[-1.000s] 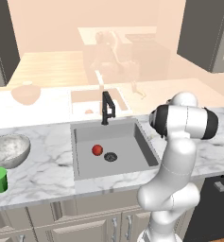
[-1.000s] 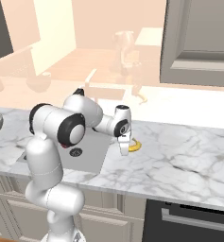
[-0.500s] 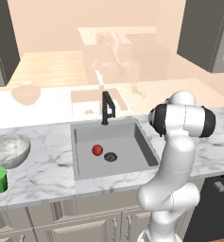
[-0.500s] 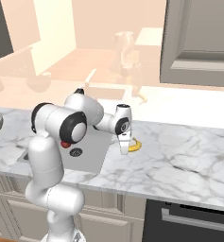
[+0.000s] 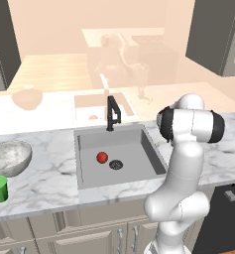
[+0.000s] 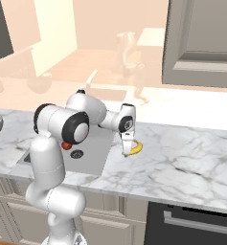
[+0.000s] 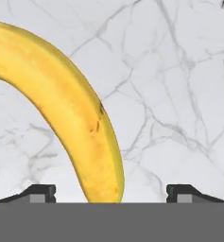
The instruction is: Remove the onion and banana from the sink. Then move the bowl and cup from the counter to the sink for washing.
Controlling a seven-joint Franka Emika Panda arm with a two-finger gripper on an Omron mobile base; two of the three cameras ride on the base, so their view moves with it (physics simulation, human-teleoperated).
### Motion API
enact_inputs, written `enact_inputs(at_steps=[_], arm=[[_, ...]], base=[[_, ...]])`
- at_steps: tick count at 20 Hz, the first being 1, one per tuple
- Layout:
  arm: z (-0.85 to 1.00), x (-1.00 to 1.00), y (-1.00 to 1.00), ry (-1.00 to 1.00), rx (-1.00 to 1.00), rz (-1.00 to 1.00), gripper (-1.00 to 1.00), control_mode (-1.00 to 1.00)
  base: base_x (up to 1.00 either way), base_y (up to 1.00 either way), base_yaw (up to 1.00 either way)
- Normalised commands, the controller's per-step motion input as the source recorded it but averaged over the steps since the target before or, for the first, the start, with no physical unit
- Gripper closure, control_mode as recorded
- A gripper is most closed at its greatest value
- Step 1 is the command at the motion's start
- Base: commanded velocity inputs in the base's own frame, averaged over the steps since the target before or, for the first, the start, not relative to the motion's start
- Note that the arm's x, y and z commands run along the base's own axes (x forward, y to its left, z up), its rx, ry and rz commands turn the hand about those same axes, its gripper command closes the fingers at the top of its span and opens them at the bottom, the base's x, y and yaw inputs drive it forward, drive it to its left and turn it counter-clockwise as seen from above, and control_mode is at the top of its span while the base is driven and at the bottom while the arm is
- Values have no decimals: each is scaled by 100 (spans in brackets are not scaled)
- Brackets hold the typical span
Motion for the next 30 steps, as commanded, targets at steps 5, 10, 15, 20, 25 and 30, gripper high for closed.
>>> enact_inputs(at_steps=[5,10,15,20,25,30], arm=[[32,-15,2,0,7,2,-100,-100],[23,-12,12,0,4,3,-100,-100],[9,-8,24,0,0,5,-100,-100],[4,-3,29,0,0,8,-100,-100],[4,-3,24,0,0,8,-100,-100],[4,-1,21,0,0,12,-100,-100]], base=[[0,0,0],[0,0,0],[0,0,0],[0,0,0],[0,0,0],[0,0,0]])
